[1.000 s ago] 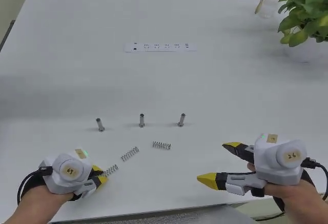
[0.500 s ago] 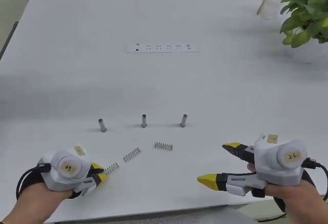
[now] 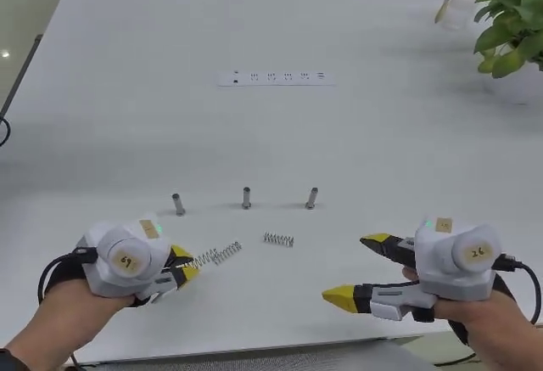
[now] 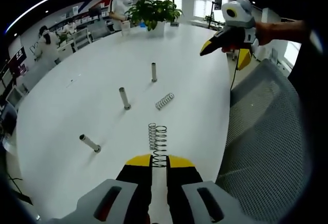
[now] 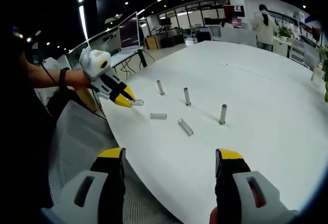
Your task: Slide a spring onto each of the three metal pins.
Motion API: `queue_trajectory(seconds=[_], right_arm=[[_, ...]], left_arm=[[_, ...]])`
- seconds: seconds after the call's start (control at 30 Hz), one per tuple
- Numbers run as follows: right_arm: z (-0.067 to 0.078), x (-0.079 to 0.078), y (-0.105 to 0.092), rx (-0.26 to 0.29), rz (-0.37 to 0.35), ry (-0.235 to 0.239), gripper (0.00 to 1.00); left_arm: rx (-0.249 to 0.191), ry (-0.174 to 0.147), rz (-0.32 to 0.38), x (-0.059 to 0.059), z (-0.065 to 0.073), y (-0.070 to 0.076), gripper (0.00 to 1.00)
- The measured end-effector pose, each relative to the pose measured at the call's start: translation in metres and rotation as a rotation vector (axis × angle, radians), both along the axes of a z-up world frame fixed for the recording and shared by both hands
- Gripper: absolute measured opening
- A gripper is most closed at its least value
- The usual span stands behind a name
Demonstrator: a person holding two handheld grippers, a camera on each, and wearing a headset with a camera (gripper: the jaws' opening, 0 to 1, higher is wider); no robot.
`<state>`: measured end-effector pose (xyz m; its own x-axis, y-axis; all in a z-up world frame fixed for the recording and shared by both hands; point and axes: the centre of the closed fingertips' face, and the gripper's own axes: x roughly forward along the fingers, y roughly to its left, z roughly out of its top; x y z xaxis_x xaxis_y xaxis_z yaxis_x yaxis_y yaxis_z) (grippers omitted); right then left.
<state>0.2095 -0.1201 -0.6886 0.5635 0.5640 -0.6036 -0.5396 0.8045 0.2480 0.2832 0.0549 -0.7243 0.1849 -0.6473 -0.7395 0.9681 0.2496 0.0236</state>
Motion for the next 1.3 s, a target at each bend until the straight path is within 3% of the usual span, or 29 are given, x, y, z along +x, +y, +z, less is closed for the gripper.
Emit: queue_trajectory(seconds=[0.67, 1.07, 1.17, 1.3], right_arm=[[0.012, 0.016, 0.028, 0.053, 0.083, -0.031, 0.63], [0.023, 0.016, 0.058, 0.113, 0.193, -0.046, 0.48], [0.024, 0.015, 0.062, 0.126, 0.212, -0.045, 0.41], [0.023, 0.014, 0.066, 0.129, 0.228, -0.042, 0.39]], left_arm=[[-0.051, -0.047, -0.165, -0.022, 0.035, -0.049, 0.02], [-0.076, -0.068, -0.259, -0.039, 0.051, -0.076, 0.02], [-0.081, -0.074, -0.278, -0.042, 0.054, -0.081, 0.02], [-0.089, -0.077, -0.299, -0.047, 0.058, -0.086, 0.02]])
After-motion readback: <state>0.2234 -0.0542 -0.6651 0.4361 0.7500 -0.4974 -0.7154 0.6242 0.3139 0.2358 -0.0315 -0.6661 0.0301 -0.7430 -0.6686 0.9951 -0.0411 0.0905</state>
